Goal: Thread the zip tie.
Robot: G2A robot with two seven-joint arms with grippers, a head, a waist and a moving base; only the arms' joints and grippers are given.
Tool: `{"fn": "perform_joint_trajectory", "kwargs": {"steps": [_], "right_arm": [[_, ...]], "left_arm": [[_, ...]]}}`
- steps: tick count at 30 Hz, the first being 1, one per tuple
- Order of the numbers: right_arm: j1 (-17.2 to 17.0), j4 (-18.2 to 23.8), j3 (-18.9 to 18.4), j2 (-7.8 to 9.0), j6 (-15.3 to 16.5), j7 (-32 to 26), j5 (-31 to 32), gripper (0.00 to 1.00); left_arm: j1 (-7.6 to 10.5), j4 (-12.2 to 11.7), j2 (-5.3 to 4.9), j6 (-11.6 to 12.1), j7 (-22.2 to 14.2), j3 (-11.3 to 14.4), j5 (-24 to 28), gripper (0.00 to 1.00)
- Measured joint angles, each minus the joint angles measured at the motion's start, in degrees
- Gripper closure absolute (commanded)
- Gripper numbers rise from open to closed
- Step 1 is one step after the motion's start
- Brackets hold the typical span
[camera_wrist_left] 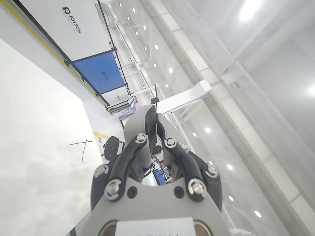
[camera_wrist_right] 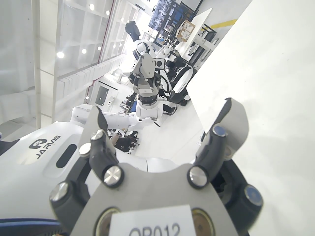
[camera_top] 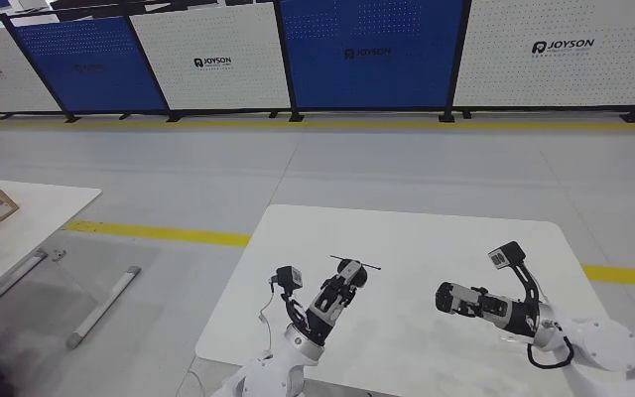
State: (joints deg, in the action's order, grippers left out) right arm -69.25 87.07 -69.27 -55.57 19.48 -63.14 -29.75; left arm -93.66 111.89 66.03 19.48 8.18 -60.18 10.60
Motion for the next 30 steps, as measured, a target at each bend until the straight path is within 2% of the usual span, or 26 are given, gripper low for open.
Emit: {"fn": "perform_joint_trajectory", "kwargs": {"steps": [5, 11, 13, 17, 20, 30], "right_arm": [[0.0, 0.0, 0.0, 0.0, 0.0, 0.0, 0.0, 0.0], [0.0, 0.0, 0.0, 0.0, 0.0, 0.0, 0.0, 0.0], [0.0, 0.0, 0.0, 0.0, 0.0, 0.0, 0.0, 0.0], [0.0, 0.0, 0.0, 0.0, 0.0, 0.0, 0.0, 0.0], [0.0, 0.0, 0.0, 0.0, 0.0, 0.0, 0.0, 0.0], [0.0, 0.0, 0.0, 0.0, 0.0, 0.0, 0.0, 0.0]], "left_arm": [[0.4, -1.0, 0.08, -0.8, 0.6, -0.1, -0.8, 1.0], [4.12, -9.0, 1.06, -6.5, 5.0, 2.3, -8.9, 1.0], [5.08, -11.6, 1.29, -8.2, 5.3, 3.0, -11.3, 1.0], [5.69, -14.9, 1.41, -11.7, 4.0, 3.8, -15.3, 1.0], [5.73, -15.8, 1.48, -12.3, 3.1, 4.0, -16.0, 1.0], [5.77, -15.7, 1.52, -12.2, 3.0, 4.0, -15.7, 1.0]]}}
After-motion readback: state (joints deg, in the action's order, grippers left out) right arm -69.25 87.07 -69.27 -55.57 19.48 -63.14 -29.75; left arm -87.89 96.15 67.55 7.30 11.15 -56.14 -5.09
